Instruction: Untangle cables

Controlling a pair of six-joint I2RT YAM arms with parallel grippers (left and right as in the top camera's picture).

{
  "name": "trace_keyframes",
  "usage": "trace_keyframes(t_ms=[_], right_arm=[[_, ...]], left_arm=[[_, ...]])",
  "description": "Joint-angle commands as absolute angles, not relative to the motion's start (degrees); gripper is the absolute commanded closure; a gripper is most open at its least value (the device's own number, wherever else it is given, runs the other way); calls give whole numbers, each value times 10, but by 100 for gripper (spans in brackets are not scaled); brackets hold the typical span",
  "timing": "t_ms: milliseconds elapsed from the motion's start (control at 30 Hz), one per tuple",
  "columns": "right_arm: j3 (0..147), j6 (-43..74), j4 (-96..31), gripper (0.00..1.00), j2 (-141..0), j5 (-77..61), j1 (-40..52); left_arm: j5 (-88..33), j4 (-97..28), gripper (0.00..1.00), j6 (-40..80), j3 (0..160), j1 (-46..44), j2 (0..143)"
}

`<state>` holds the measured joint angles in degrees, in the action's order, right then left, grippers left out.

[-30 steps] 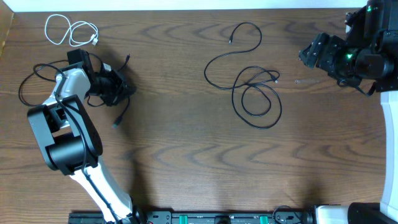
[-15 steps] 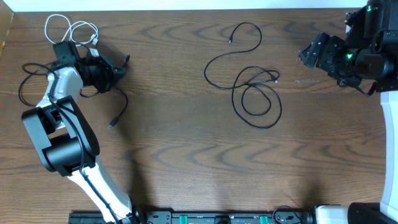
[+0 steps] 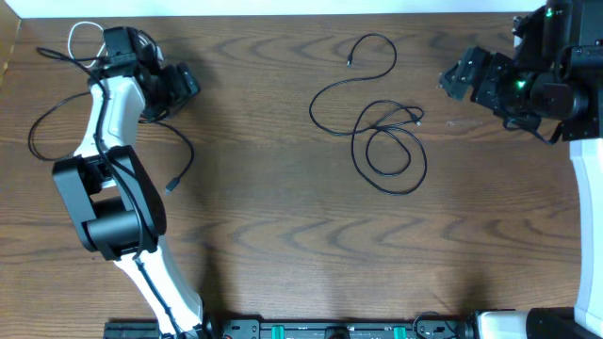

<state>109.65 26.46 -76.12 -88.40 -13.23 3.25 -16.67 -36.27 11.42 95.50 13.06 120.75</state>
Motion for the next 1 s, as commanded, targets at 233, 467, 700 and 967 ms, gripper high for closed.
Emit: trace_keyframes(t_ms=[233, 467, 700, 967], right_arm=[[1097, 271, -750, 1, -898, -6, 36], [1097, 308, -763, 1, -969, -93, 58], [1097, 308, -813, 1, -1044, -123, 83], [1097, 308, -791, 1, -1087, -122, 92]], left_arm=[[-182, -488, 0, 74, 959, 104, 982], [-240, -537, 1, 78, 959, 32, 905], [-240, -634, 1, 77, 931, -26, 919], [-199, -644, 1, 88, 913, -70, 922]])
